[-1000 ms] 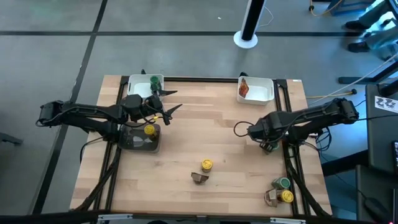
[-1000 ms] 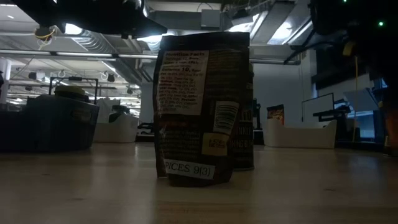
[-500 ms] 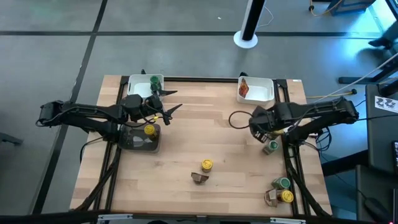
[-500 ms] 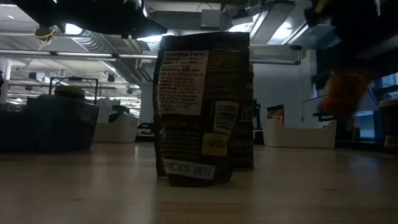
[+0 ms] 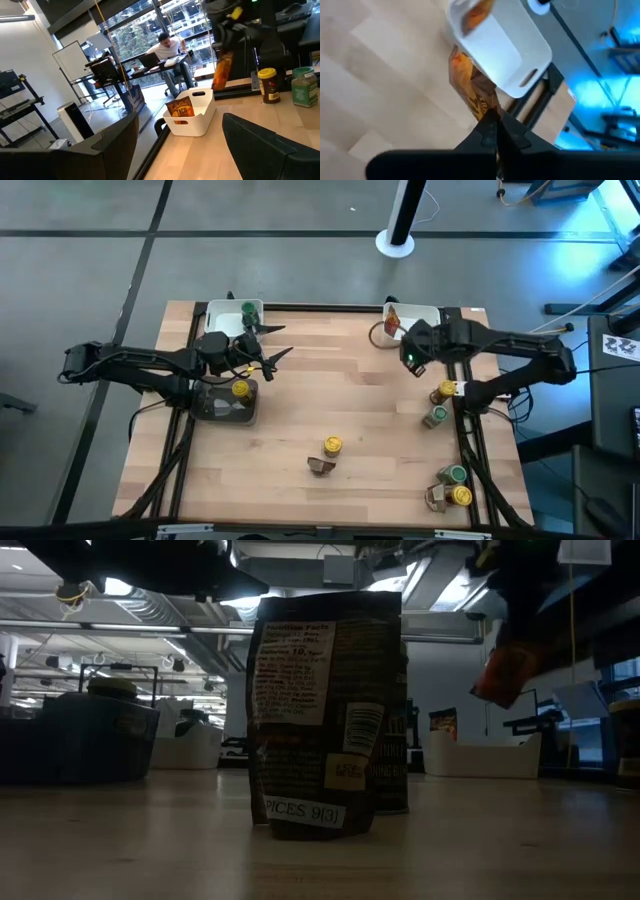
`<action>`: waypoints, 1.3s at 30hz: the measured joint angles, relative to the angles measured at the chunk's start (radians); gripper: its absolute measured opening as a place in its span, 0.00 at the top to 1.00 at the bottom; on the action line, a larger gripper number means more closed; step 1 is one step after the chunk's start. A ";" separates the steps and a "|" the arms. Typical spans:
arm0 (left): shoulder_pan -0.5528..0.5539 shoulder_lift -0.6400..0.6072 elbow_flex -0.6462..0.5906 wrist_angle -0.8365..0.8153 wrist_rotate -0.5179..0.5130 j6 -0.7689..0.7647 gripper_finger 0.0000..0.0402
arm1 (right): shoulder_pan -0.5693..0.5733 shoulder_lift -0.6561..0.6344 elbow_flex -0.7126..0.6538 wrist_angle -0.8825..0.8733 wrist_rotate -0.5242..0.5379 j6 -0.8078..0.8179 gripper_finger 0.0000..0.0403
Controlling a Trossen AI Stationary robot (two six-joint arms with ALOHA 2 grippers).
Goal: Sort spices by type
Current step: Put the orange seasoning pack into the top right white bin
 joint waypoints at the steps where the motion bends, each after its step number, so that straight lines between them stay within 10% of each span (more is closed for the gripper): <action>1: 0.000 0.000 0.000 0.000 0.000 0.000 0.31 | -0.030 0.000 0.000 0.007 0.000 -0.013 1.00; 21: 0.000 0.000 0.000 0.000 0.000 0.001 0.31 | -0.583 0.070 0.000 0.346 -0.172 -0.327 1.00; 39: 0.000 0.000 0.000 0.000 0.000 0.019 0.31 | -0.696 0.323 0.000 0.465 -0.327 -0.371 1.00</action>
